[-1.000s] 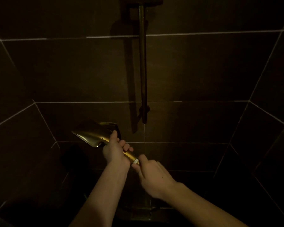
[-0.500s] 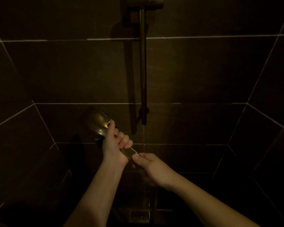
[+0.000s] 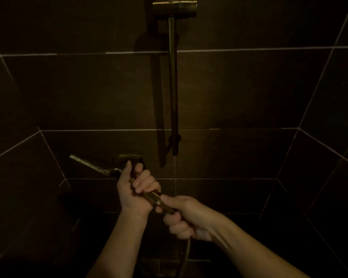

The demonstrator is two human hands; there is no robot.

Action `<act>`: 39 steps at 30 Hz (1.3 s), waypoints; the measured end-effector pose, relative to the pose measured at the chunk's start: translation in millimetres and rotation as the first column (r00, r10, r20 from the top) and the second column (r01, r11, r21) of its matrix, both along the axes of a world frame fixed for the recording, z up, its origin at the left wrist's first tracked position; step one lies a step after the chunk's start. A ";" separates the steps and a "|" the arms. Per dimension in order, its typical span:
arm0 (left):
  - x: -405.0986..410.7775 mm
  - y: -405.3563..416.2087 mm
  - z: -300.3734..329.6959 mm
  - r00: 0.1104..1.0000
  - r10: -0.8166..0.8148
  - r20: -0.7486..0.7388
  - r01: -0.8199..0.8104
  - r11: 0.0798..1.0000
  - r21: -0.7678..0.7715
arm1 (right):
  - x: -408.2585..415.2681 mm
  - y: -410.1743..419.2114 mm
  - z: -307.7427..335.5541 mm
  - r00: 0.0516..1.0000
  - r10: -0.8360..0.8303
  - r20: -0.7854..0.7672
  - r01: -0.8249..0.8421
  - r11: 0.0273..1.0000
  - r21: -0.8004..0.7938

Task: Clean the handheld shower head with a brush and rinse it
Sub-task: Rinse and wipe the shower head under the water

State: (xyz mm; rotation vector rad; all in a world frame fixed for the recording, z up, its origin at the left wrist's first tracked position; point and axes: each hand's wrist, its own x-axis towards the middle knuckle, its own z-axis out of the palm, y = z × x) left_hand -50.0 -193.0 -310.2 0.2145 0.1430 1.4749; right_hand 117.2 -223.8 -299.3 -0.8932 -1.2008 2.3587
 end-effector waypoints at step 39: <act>23.0 7.9 16.6 0.909 0.140 -0.394 -0.224 0.958 -0.177 | 0.2 14.3 11.3 0.965 0.021 0.263 -0.096 0.956 0.279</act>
